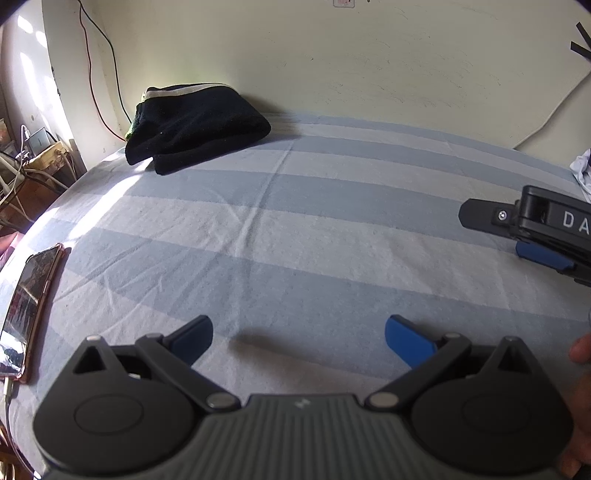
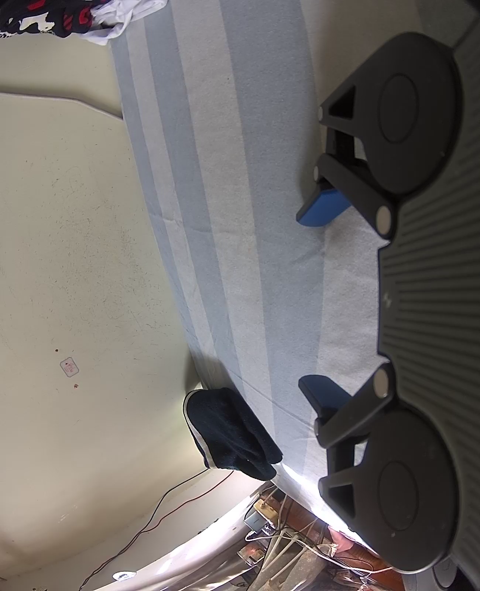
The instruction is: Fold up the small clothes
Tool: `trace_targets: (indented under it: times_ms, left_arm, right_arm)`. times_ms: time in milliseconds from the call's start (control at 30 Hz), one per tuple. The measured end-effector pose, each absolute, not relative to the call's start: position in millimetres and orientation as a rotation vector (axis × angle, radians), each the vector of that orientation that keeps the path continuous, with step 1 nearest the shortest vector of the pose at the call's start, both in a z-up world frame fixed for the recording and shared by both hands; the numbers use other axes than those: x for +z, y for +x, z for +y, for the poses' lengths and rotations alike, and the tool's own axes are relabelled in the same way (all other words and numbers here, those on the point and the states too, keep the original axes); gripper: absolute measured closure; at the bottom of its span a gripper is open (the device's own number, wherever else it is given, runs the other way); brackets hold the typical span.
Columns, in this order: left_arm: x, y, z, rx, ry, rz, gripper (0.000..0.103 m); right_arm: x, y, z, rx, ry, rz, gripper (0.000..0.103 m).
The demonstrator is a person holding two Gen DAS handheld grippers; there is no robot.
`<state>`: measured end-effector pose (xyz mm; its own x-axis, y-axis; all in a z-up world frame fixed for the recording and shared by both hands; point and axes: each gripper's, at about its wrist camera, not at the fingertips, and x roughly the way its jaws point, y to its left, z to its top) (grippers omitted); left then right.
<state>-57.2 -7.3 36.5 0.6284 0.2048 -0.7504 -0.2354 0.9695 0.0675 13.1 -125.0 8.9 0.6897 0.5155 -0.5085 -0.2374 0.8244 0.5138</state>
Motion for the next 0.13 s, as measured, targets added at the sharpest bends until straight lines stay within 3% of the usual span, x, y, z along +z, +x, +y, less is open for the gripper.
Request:
trace_targets:
  times_ms: [133]
  left_arm:
    - [38.5,-56.4,-5.6,0.261,-0.036,0.849,0.000]
  right_arm:
    - [8.9,13.0,-125.0,0.435,0.432,0.690,0.013]
